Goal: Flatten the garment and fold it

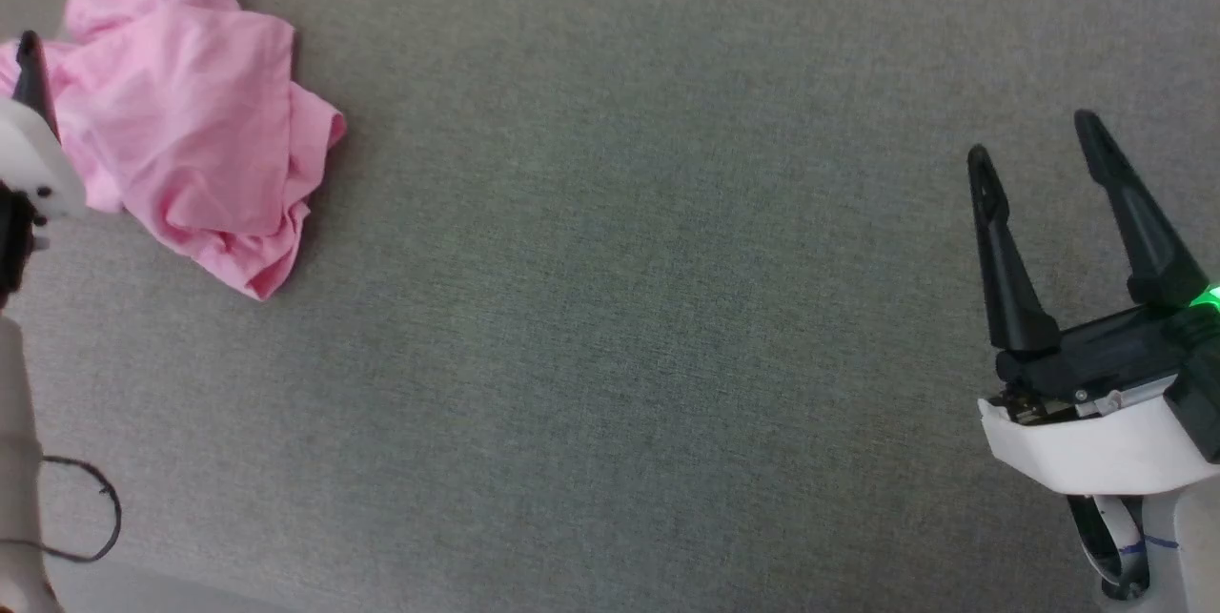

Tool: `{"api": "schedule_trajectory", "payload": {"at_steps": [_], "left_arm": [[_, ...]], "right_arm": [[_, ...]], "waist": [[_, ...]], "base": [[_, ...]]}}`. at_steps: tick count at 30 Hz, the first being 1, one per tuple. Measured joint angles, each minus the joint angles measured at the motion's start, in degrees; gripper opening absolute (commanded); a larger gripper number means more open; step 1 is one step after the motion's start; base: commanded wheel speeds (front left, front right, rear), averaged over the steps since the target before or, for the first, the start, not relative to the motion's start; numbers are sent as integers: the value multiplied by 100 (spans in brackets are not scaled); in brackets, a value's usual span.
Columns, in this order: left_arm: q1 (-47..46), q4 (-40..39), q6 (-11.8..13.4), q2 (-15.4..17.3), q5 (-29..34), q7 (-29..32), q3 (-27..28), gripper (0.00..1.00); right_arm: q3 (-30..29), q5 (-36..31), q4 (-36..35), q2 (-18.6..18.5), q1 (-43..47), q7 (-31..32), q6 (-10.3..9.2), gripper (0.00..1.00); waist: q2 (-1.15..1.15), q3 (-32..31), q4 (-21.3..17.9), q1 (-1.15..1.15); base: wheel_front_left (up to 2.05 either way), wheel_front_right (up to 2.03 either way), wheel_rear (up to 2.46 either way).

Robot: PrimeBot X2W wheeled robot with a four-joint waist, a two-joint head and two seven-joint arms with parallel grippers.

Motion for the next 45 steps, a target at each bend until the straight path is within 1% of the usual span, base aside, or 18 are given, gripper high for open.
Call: {"api": "schedule_trajectory", "payload": {"at_steps": [4, 6, 8, 12, 16, 18, 24, 25, 26, 28, 30, 33, 36, 40, 42, 45], "left_arm": [[-504, 411, -131, 118, -455, 826, -83, 100], [-671, 482, -155, 192, -672, 1378, -357, 100], [-782, 460, -174, 258, -1034, 1788, -580, 100], [-931, 318, -181, 622, -1607, 2475, -1010, 100], [-933, 336, -223, 890, -2129, 3210, -1336, 100], [-933, 323, -226, 1026, -2270, 3401, -1538, 100], [-1088, 307, -274, 1335, -2738, 3572, -1994, 100], [-1140, 311, -275, 1382, -2815, 3605, -2086, 7], [-1186, 319, -279, 1422, -2897, 3608, -2146, 0], [-1278, 328, -303, 1493, -3060, 3630, -2314, 0], [-1334, 350, -319, 1558, -3086, 3518, -2477, 0], [-1349, 432, -320, 1679, -3032, 3288, -2680, 0], [-1389, 424, -320, 1885, -2899, 2993, -2856, 0], [-1772, 64, -320, 2195, -2605, 2496, -3188, 0], [-2010, -219, -322, 2254, -2507, 2304, -3431, 0], [-2361, -650, -323, 2245, -2348, 2028, -3808, 0]], "right_arm": [[73, -51, -211, -121, -135, -44, -1, 100], [92, -111, -314, -190, -192, -60, 0, 100], [127, -152, -420, -233, -236, -99, -1, 100], [205, -166, -614, -335, -399, -144, -1, 100], [255, -211, -750, -376, -503, -191, 0, 100], [254, -231, -801, -400, -533, -211, -1, 100], [256, -252, -902, -492, -609, -285, -1, 100], [260, -252, -917, -505, -636, -294, 0, 100], [263, -252, -926, -513, -655, -303, -1, 100], [261, -252, -923, -511, -662, -315, -1, 100], [263, -252, -889, -500, -665, -339, 0, 100], [263, -243, -805, -454, -662, -343, -1, 100], [247, -225, -706, -336, -628, -344, 0, 100], [182, -185, -555, -159, -506, -344, -1, 100], [134, -177, -480, -60, -389, -344, -1, 100], [54, -146, -368, 81, -231, -344, -1, 100]], "waist": [[0, 339, -59, 0], [0, 503, -85, 0], [0, 666, -110, 0], [0, 985, -156, 0], [0, 1278, -204, 0], [0, 1412, -224, 0], [0, 1769, -231, -2], [0, 1820, -225, -1], [0, 1869, -218, -2], [0, 1943, -197, -1], [0, 1948, -176, 0], [0, 1857, -158, 0], [0, 1677, -141, 0], [0, 1318, -144, -1], [0, 1116, -159, -2], [0, 811, -188, -2]], "base": [[0, 0, 0], [0, 0, 0], [0, 0, 0], [0, 0, 0], [0, 0, 0], [0, 0, 0], [0, 0, 0], [0, 0, 0], [0, 0, 0], [0, 0, 0], [0, 0, 0], [0, 0, 0], [0, 0, 0], [0, 0, 0], [0, 0, 0], [0, 0, 0]]}}
